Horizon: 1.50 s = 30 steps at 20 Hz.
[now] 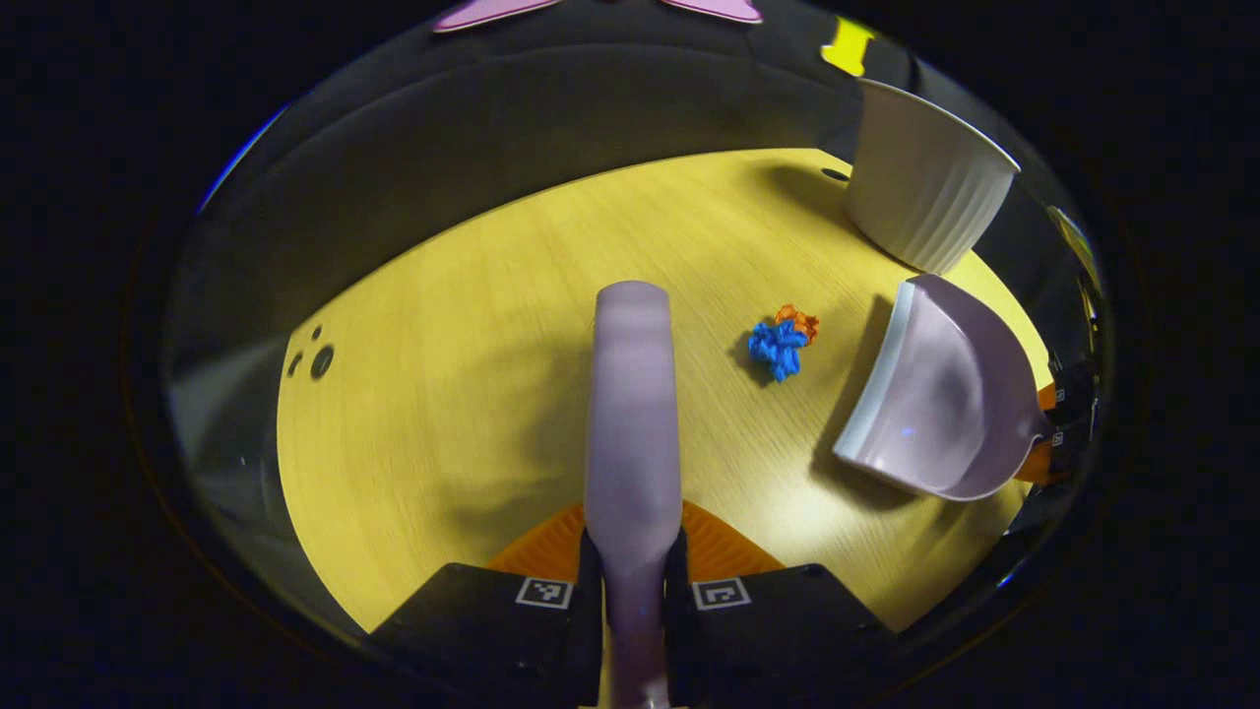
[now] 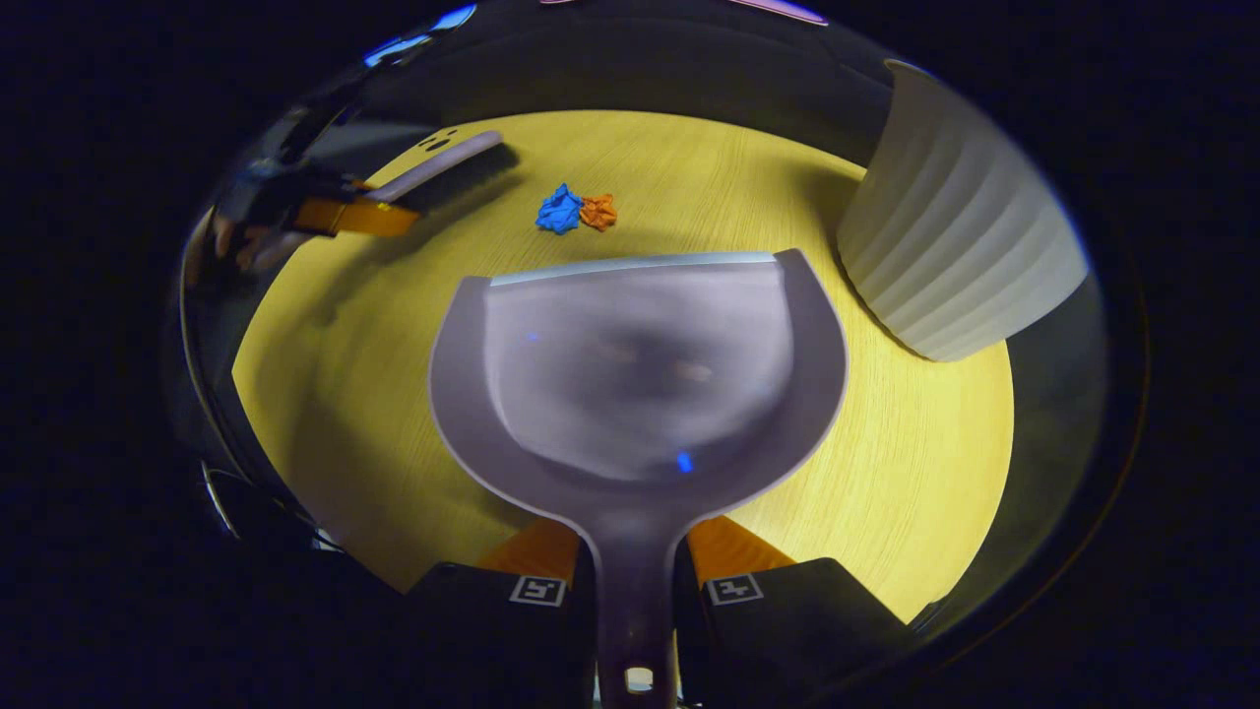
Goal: Pick up the small broom and dustpan from the desktop, sweep the trash into the dustpan with the broom, and then empty the trash into the garbage bin.
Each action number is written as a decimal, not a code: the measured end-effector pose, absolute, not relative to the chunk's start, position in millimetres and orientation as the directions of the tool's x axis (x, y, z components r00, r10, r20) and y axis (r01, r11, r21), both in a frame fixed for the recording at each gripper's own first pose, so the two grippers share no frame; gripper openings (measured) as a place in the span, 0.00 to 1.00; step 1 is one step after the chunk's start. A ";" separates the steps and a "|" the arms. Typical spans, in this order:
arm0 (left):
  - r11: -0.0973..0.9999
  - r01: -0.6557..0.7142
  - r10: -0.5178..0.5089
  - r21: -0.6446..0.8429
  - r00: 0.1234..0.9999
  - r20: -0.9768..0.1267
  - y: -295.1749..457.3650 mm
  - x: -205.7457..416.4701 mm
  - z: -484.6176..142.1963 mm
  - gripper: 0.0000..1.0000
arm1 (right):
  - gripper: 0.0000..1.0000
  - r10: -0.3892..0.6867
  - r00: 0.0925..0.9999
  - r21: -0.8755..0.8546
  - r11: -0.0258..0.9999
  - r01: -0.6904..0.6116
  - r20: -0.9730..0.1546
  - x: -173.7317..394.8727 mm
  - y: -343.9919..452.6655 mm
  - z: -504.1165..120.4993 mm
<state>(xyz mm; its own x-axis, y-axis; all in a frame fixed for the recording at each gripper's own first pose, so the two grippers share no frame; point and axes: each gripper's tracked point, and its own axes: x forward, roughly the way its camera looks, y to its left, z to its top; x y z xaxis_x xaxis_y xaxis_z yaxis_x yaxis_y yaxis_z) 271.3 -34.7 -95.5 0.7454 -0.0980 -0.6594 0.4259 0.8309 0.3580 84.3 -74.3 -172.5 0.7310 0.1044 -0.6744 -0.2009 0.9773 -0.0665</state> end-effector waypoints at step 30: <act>0.604 0.796 -0.494 0.030 0.404 -0.770 -180.8 201.2 -136.0 0.30 | 0.37 0.137 0.732 -0.175 0.927 -0.333 -0.667 91.6 -68.0 -185.7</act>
<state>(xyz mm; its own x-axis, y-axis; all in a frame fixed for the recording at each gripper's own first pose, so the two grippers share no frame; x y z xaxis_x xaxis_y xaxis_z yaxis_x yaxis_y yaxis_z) 201.2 -180.8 -136.0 0.4037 -0.4937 -0.7703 0.7964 0.6041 0.0302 91.6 -68.0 -185.7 0.7325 0.1373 -0.6668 -0.3327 0.9267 -0.1747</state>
